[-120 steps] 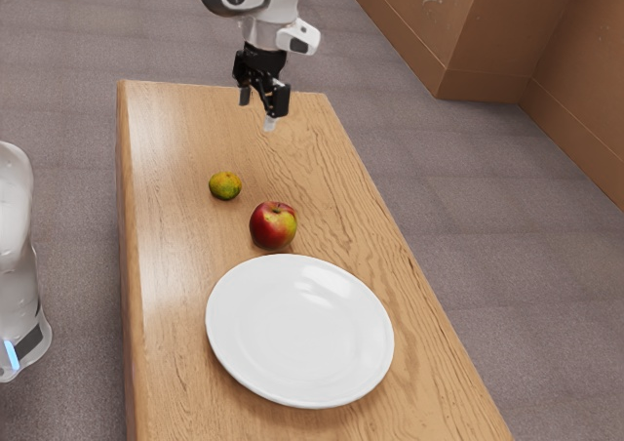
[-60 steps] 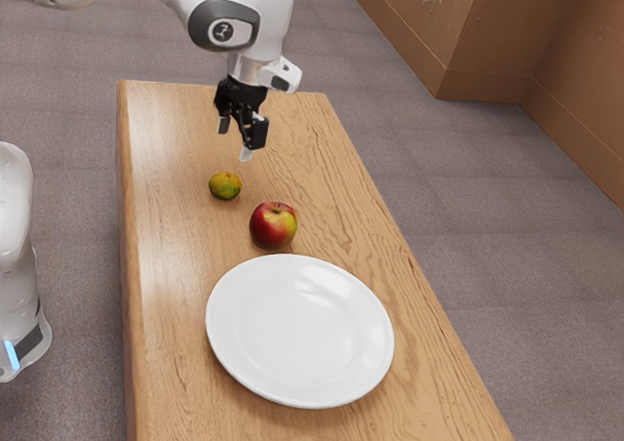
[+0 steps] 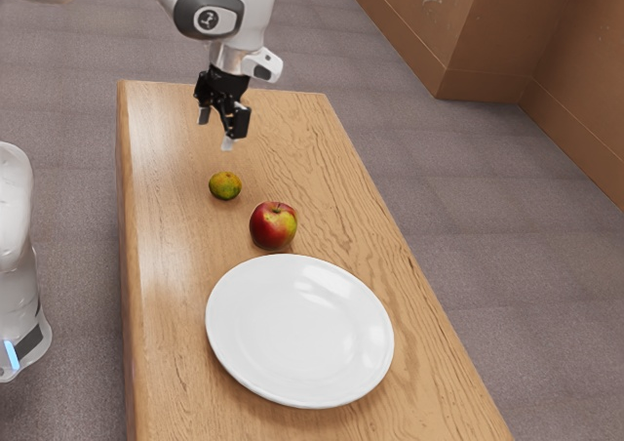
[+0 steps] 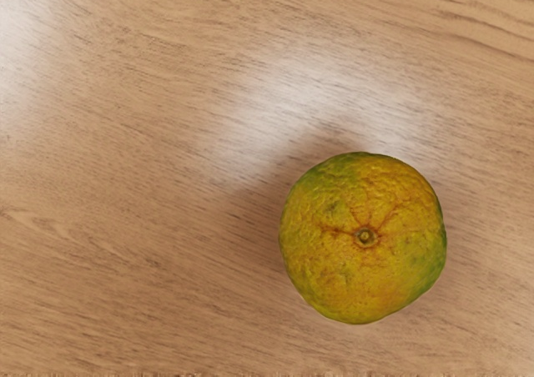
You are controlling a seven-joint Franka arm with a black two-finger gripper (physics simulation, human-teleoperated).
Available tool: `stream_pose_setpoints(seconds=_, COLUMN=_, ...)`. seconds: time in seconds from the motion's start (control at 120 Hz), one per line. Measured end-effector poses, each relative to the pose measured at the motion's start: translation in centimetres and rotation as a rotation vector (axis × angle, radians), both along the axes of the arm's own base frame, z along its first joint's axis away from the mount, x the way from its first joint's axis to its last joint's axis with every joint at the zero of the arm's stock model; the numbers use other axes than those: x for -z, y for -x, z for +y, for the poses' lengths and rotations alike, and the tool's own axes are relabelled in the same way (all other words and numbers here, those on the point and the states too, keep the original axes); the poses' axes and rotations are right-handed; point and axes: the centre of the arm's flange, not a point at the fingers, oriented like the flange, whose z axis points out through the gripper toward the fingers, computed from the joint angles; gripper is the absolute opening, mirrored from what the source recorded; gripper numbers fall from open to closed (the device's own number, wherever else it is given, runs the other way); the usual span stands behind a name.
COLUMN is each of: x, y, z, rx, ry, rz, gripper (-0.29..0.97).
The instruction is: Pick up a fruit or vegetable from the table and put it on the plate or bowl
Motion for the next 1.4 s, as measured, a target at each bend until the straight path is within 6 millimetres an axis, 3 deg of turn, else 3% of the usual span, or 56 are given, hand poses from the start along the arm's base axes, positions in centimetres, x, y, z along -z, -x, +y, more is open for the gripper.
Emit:
stream_pose_setpoints(seconds=0.383, x=2.6, y=0.0, z=-1.0, rx=0.005, ry=0.044, rz=0.077, gripper=0.68)
stream_pose_setpoints(seconds=0.917, x=3.0, y=-1.5, z=-1.7, rx=0.017, ry=0.031, rz=0.009, gripper=0.68)
stream_pose_setpoints(seconds=1.117, x=4.2, y=-2.8, z=-2.0, rx=0.022, ry=0.012, rz=0.000, gripper=0.68)
stream_pose_setpoints(seconds=1.4, x=5.4, y=-3.0, z=-2.9, rx=0.030, ry=0.018, rz=0.000, gripper=0.68)
